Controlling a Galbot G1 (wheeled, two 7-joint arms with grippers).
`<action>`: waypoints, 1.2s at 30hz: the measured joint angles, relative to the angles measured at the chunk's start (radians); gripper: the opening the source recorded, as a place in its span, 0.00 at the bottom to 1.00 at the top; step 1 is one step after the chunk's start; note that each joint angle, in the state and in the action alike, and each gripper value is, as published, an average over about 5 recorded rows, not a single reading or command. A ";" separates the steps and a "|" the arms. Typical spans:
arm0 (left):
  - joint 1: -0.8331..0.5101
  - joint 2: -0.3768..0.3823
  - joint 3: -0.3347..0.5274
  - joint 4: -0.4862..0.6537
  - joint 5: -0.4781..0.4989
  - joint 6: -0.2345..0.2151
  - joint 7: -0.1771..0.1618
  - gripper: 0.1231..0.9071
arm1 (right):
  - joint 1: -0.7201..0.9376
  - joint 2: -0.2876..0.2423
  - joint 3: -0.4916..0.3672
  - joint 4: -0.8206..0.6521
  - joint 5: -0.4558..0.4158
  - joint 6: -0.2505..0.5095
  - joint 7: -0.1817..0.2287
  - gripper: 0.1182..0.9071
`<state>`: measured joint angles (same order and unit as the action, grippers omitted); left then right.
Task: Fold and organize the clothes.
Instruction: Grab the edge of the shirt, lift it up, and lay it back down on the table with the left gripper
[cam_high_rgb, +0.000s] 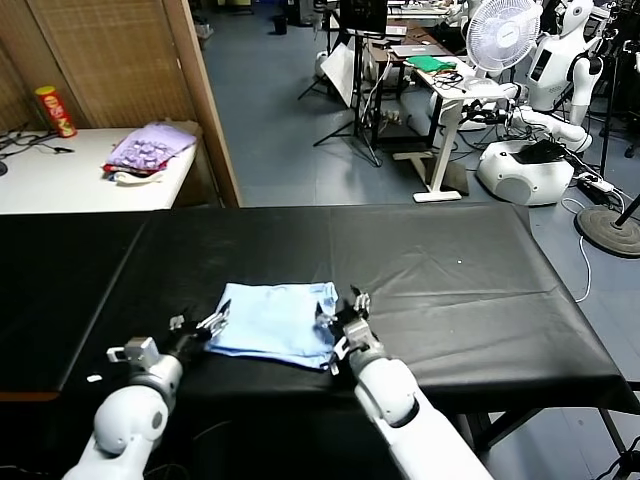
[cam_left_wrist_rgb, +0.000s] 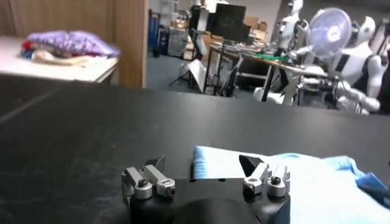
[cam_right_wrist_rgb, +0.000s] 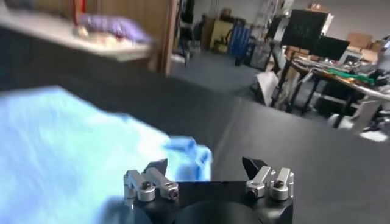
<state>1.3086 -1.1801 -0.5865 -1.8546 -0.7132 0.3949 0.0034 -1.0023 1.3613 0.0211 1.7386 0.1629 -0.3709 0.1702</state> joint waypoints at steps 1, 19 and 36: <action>0.000 0.003 -0.004 0.004 -0.035 0.012 0.007 0.86 | -0.004 -0.001 0.009 0.010 0.020 0.011 -0.003 0.86; -0.045 -0.009 -0.009 0.096 -0.412 0.058 -0.005 0.43 | -0.076 -0.027 0.114 0.135 0.105 0.058 -0.028 0.86; 0.041 -0.031 -0.029 -0.048 0.107 -0.014 -0.128 0.04 | -0.137 -0.028 0.182 0.181 0.030 -0.047 0.027 0.86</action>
<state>1.3491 -1.2113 -0.6156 -1.9027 -0.6063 0.3811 -0.1242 -1.1388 1.3331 0.2033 1.9196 0.1926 -0.4179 0.1973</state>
